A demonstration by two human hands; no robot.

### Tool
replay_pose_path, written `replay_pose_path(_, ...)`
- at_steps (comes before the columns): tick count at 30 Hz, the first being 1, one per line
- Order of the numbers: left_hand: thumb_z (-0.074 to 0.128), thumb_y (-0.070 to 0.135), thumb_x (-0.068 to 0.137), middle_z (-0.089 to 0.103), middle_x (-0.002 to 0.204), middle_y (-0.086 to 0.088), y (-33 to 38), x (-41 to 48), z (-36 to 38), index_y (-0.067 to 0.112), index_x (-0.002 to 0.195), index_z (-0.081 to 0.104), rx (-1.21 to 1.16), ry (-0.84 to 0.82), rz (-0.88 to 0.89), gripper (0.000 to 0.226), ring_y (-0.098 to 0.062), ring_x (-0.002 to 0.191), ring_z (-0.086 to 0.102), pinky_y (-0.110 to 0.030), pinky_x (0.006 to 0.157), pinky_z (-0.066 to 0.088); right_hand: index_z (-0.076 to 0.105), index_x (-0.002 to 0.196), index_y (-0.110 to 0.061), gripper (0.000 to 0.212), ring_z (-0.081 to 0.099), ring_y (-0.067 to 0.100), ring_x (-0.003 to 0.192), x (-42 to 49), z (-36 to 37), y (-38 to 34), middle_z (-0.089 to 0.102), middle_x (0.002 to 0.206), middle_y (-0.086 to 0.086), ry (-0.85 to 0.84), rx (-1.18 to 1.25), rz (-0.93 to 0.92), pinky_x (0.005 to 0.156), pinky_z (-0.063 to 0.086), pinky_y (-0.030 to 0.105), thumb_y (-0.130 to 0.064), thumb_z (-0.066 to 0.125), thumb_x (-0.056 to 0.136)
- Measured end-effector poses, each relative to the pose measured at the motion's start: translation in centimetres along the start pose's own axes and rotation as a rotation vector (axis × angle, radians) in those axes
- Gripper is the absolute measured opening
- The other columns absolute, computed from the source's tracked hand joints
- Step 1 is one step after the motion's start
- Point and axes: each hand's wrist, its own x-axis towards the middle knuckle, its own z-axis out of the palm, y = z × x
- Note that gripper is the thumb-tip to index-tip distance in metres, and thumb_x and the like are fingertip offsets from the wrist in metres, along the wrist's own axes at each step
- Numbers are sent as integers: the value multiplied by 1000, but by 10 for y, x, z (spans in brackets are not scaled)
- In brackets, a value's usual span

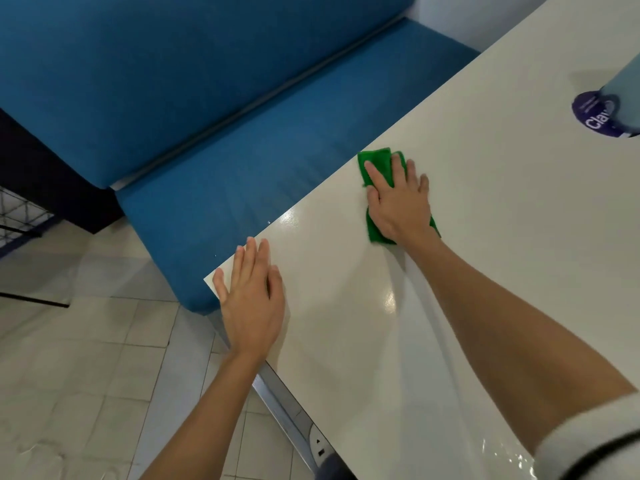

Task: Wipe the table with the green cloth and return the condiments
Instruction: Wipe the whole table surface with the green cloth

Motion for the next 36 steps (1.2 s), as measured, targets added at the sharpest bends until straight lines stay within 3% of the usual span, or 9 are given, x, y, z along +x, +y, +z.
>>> replay_pose_path(6,29,33,100,40,150,4,0,-1,-12,17,139,50,-282,59,-50,46,-7,143,26,-42,120,4,29,147,-39,51,13,33,145,-57,27,-101,16,159,10,-25,49,-333,115,7,51,-40,21,97)
replay_pose_path(9,36,28,101,54,135,9,-1,-4,-24,16,133,56,-524,135,-117,38,-8,130,43,-47,114,29,31,145,-40,51,20,31,144,-107,28,-92,23,158,6,-92,35,-575,114,13,51,-44,18,96)
replay_pose_path(12,37,34,100,51,137,13,-3,-6,-33,20,135,52,-500,103,-99,40,-10,131,41,-40,113,31,32,144,-45,48,23,26,144,-122,18,-46,23,157,1,-117,20,-675,114,14,51,-48,20,97)
replay_pose_path(16,36,34,100,48,143,6,2,-10,-35,21,137,48,-403,28,0,41,-10,133,36,-41,116,21,18,146,-50,51,10,25,147,-71,0,-3,9,161,-1,-109,-22,-422,115,3,50,-51,11,95)
replay_pose_path(20,34,32,103,44,146,5,17,-19,-21,20,136,50,-323,-34,72,38,-8,138,33,-41,119,8,20,149,-41,49,3,30,147,-44,4,-29,7,161,6,-32,23,-83,116,1,50,-40,24,100)
replay_pose_path(23,33,29,102,48,144,4,30,-24,-9,17,129,57,-242,-37,141,38,-8,135,37,-41,118,8,22,149,-38,51,6,34,146,-73,14,-52,9,160,9,-35,14,-210,116,3,50,-42,20,99)
replay_pose_path(28,27,30,100,43,147,-5,46,-22,2,10,135,47,-104,1,203,46,-20,138,37,-48,117,11,25,147,-42,52,14,27,146,-106,10,-24,16,160,2,-106,-30,-543,115,9,51,-49,16,96)
replay_pose_path(32,15,45,99,13,161,-6,47,-21,11,13,154,13,97,-94,190,64,-21,148,11,-49,117,1,17,146,-49,49,7,22,147,-66,-10,33,7,161,-3,-83,-55,-436,116,2,52,-50,12,97)
replay_pose_path(36,14,46,99,12,161,-5,48,-20,13,13,154,16,169,-111,193,64,-21,149,10,-52,117,6,19,147,-47,46,6,26,147,-28,-27,108,7,161,0,-16,-53,-192,116,-1,52,-46,21,101)
